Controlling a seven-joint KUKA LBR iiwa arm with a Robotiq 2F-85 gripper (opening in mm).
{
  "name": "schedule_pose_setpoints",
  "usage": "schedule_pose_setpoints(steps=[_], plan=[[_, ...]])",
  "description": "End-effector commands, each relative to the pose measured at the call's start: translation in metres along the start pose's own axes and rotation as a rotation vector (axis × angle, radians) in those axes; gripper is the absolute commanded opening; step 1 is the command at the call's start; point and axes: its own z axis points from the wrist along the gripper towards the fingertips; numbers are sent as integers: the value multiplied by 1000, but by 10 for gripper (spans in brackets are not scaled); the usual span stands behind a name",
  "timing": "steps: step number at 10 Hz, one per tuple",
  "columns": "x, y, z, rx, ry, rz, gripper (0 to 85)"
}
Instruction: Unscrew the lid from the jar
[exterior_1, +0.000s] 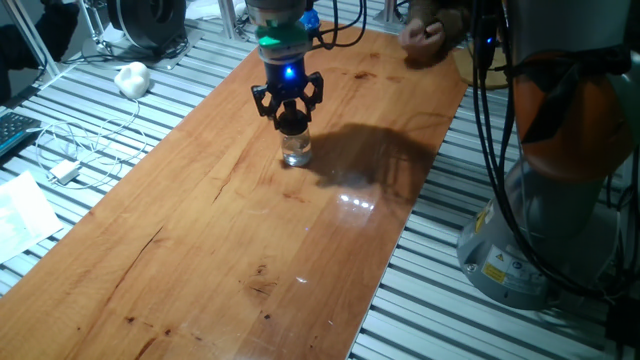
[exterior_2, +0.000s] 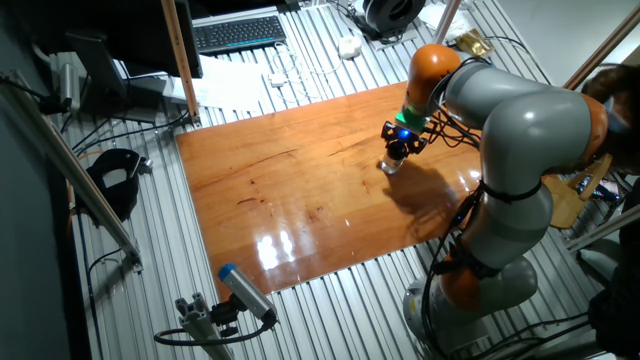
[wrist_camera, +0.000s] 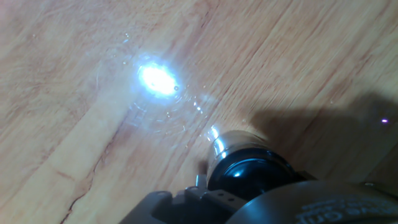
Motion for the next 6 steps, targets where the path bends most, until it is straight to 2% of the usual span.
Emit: schedule_pose_setpoints(steps=[1,4,5,6], plan=[[0,0,0,-1,6,-10,340],[-1,0,0,4,14,-68,340],[-1,0,0,8,14,-90,170],[-1,0,0,8,14,-94,170]])
